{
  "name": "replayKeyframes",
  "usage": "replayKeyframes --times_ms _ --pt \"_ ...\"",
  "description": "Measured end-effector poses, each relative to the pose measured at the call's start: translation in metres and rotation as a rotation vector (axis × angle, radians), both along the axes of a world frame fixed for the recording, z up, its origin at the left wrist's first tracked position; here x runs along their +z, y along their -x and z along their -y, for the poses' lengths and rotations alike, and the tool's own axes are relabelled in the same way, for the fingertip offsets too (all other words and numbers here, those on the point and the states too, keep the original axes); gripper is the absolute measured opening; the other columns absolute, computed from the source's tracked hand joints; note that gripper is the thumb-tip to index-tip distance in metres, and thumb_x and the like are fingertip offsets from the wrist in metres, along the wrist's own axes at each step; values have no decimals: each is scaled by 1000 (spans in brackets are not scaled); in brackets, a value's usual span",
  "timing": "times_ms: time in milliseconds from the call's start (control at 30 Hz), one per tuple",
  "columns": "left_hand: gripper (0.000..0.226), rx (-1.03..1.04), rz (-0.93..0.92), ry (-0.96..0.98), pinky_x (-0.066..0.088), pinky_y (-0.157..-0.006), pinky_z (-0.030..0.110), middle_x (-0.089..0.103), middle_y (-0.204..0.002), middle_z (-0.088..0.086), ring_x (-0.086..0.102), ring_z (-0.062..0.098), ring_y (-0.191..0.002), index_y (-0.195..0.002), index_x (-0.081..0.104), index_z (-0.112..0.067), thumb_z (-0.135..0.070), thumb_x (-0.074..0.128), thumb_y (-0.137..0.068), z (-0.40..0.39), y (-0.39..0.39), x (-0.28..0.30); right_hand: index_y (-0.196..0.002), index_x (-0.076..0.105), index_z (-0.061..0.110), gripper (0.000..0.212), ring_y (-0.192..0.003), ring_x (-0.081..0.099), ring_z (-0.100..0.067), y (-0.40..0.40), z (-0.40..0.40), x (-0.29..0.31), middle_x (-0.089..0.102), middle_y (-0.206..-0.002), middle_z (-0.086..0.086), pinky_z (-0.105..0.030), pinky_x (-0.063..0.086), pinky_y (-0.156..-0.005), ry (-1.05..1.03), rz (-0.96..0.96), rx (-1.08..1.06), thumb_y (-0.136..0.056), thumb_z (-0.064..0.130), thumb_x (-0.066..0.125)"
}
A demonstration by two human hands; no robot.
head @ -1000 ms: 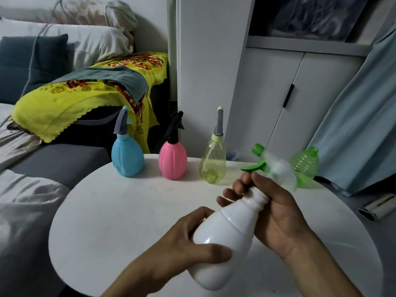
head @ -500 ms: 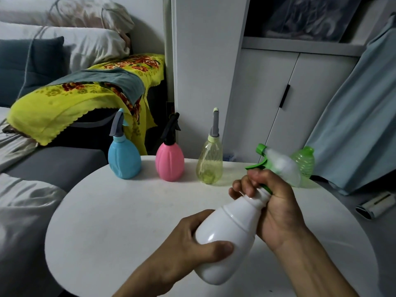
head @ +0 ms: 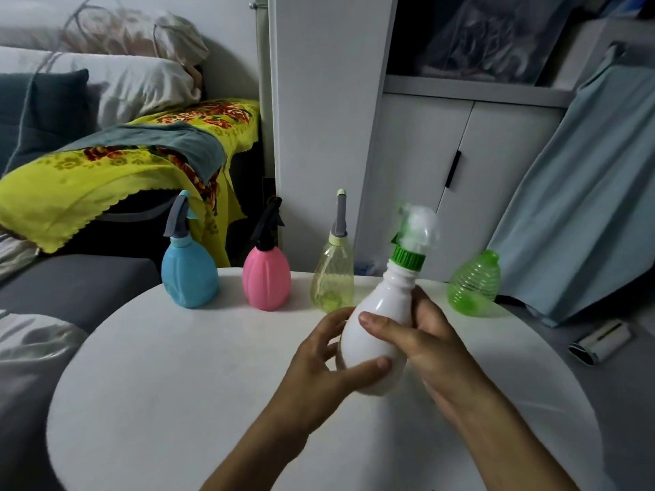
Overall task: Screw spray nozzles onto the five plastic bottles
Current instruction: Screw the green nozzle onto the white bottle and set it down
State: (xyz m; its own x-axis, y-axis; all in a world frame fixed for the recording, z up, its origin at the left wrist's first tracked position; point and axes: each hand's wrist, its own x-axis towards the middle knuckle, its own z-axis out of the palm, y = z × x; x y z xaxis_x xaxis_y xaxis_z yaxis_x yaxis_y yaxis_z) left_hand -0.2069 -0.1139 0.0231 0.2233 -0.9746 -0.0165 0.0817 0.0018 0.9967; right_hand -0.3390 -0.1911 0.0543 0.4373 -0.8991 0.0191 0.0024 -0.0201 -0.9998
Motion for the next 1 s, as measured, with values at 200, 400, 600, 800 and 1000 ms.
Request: replayKeyframes --times_ms 200,400,600,800,1000 --pt "56 179 -9 -132 44 -83 30 54 -130 -10 53 13 -116 -127 52 -42 -31 79 -78 16 2 -11 -103 56 35 50 -82 67 -2 14 65 -3 70 -95 15 -18 49 -59 263 -165 -330 -66 29 88" --pt "44 227 47 -114 47 -76 22 59 -120 -18 55 0 -108 -115 60 -43 -30 78 -77 16 -11 -17 -119 59 17 58 -97 63 -26 9 139 -35 65 -117 -8 -31 46 -76 310 -265 -442 -68 19 88" --pt "40 231 118 -143 45 -74 19 60 -118 -21 55 -3 -108 -112 60 -44 -30 77 -79 15 -20 -23 -128 55 24 62 -96 63 -23 4 151 -82 65 -116 -1 -34 49 -77 236 -328 -361 -73 25 85" --pt "39 222 133 -156 46 -72 18 59 -118 -21 54 -4 -108 -113 59 -45 -31 76 -80 12 -16 -22 -126 54 30 62 -93 62 -22 -2 150 -86 63 -107 6 -33 47 -75 278 -336 -411 -72 32 84" --pt "38 243 176 -147 47 -79 25 60 -118 -19 55 -2 -108 -112 59 -44 -29 75 -81 7 -15 -21 -125 54 29 61 -92 62 -22 -1 146 -84 62 -107 5 -38 53 -76 282 -359 -427 -72 34 84"
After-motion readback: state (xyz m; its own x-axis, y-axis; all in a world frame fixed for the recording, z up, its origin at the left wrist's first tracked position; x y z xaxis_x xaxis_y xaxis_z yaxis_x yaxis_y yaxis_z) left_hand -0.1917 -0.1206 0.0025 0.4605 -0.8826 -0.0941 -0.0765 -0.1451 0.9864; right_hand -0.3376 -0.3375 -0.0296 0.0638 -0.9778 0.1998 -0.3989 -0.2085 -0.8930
